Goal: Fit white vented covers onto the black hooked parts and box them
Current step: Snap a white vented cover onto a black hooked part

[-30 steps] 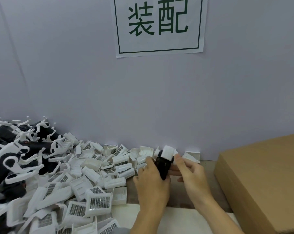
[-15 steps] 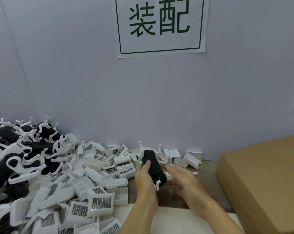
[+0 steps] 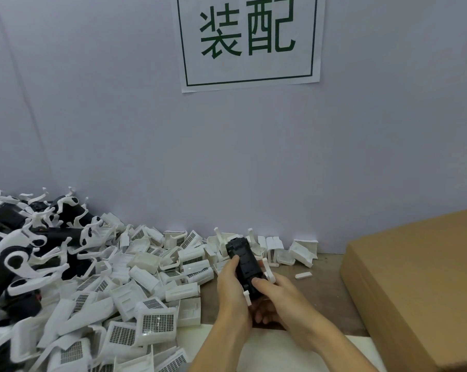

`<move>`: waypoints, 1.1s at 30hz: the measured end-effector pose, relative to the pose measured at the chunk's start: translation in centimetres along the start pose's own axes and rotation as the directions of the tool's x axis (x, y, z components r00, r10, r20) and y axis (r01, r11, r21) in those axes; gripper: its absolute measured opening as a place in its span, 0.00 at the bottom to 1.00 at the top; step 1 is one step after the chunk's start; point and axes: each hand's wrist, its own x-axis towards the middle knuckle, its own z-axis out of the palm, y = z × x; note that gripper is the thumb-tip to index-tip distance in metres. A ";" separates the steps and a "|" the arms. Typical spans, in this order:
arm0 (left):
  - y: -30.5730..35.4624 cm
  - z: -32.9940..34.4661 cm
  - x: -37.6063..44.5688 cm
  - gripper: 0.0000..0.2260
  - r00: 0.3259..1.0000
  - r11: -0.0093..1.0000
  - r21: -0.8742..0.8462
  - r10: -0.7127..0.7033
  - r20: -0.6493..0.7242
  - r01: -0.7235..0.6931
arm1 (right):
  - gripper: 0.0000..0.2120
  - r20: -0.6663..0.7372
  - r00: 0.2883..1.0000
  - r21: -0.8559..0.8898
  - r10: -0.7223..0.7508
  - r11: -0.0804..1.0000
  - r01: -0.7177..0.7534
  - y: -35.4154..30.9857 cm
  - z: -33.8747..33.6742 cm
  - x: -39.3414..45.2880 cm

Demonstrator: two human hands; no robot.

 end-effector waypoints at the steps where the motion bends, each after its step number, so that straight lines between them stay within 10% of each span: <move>1: 0.0 0.0 0.1 0.20 1.000 1.000 0.011 -0.004 -0.003 0.004 | 0.07 0.002 1.000 -0.016 -0.007 1.000 0.007 0.1 0.0 0.0; 33: -0.8 -0.1 1.9 0.16 0.981 0.974 0.149 0.182 -0.062 -0.172 | 0.04 0.033 0.999 0.042 0.002 0.999 -0.003 0.8 -0.5 0.3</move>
